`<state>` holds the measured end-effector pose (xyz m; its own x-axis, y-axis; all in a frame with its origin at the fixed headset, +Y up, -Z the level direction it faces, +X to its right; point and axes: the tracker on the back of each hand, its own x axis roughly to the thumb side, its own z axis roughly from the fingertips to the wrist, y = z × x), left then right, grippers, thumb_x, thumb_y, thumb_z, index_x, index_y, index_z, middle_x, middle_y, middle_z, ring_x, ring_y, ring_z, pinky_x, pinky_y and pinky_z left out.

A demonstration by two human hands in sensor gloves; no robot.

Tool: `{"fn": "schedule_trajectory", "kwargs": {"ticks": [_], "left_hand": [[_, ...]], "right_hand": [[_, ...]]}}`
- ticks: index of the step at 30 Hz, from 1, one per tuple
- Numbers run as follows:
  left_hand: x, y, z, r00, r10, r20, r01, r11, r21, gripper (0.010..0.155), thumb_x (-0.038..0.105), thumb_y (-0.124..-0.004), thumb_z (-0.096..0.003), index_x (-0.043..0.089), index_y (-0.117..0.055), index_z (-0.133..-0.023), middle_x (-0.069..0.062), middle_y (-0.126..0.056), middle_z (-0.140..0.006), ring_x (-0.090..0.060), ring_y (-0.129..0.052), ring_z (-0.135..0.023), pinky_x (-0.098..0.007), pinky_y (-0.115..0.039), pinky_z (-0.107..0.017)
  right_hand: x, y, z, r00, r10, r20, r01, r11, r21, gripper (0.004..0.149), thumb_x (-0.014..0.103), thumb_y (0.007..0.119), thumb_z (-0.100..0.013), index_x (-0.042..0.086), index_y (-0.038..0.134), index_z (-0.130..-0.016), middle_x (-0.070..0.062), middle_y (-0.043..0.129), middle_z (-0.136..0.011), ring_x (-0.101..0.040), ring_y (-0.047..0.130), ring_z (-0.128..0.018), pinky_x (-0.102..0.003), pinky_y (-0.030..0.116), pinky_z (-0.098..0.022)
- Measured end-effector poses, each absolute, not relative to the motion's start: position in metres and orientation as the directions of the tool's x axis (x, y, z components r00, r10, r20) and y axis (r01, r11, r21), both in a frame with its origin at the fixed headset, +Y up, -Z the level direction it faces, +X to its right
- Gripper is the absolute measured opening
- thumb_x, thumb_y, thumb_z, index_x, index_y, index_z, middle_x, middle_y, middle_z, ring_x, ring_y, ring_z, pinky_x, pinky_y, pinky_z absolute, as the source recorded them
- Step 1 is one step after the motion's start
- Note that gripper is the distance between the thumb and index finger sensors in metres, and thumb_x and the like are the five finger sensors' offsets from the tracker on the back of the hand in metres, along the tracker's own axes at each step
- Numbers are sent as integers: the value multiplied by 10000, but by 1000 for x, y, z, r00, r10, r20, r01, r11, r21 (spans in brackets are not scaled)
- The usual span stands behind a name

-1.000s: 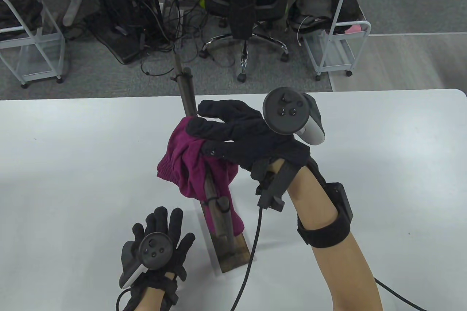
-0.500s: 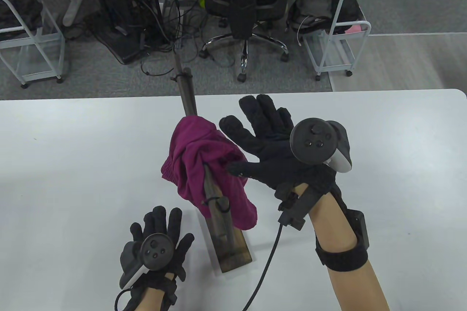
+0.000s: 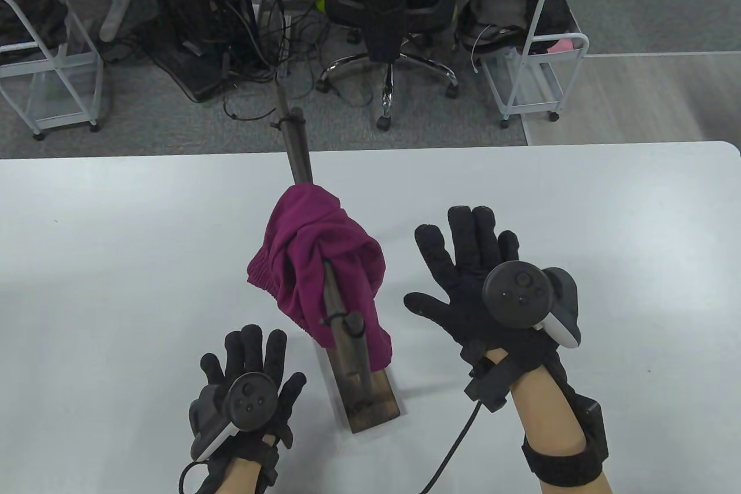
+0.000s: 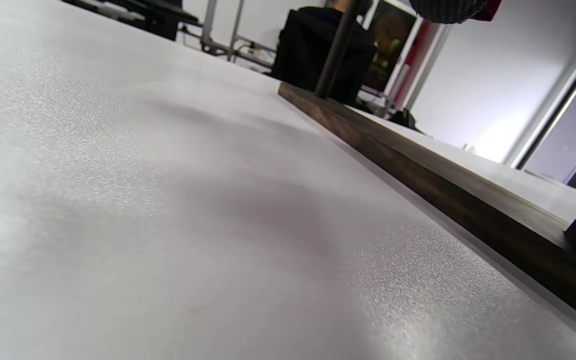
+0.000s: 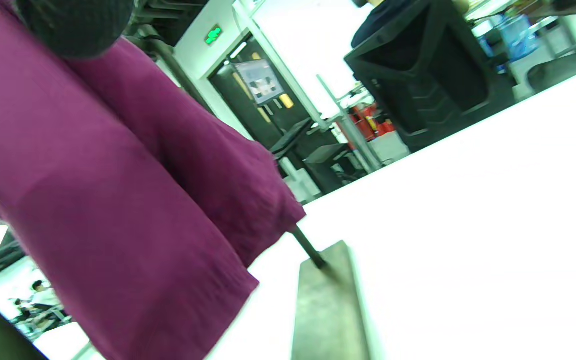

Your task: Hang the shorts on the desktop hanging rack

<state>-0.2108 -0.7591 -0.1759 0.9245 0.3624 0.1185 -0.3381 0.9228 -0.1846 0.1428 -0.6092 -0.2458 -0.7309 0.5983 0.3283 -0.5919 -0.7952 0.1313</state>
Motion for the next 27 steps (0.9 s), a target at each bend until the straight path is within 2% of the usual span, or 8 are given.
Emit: {"fn": "schedule_trajectory", "kwargs": {"ticks": [7,11,17,27], "left_hand": [[-211,-756,-176,929,345,133,-325,933,-151,760,560,-528,-608,174,-212,-1181,-226,-41,-1183,-514,-65,-1110,-791,-32,-680],[-211,-756,-176,931,340,132,-322,936,-144,762,562,-527,-607,174,-208,-1181,-232,-42,-1183,-519,-68,-1110,-793,-33,-680],[-212,-755,-176,936,330,122,-314,940,-131,771,570,-523,-605,178,-189,-1179,-246,-32,-1180,-539,-76,-1105,-798,-35,-677],[-213,-753,-175,938,326,117,-313,942,-117,761,569,-521,-604,191,-198,-1180,-246,-31,-1180,-540,-69,-1102,-807,5,-652]], "right_hand": [[171,-663,-234,-781,596,186,-584,-803,120,784,668,625,-555,444,107,-1099,76,-227,-1121,-211,-327,-1020,-599,-255,-647],[181,-684,-228,-792,596,133,-583,-803,125,782,667,624,-555,448,102,-1094,81,-230,-1117,-205,-333,-1016,-596,-260,-644],[194,-702,-221,-806,591,38,-580,-800,152,790,669,624,-550,457,82,-1084,91,-246,-1105,-197,-344,-1009,-591,-270,-640],[204,-728,-209,-828,558,-48,-558,-814,164,827,676,649,-537,465,52,-1069,95,-270,-1086,-192,-357,-997,-589,-275,-635]]}}
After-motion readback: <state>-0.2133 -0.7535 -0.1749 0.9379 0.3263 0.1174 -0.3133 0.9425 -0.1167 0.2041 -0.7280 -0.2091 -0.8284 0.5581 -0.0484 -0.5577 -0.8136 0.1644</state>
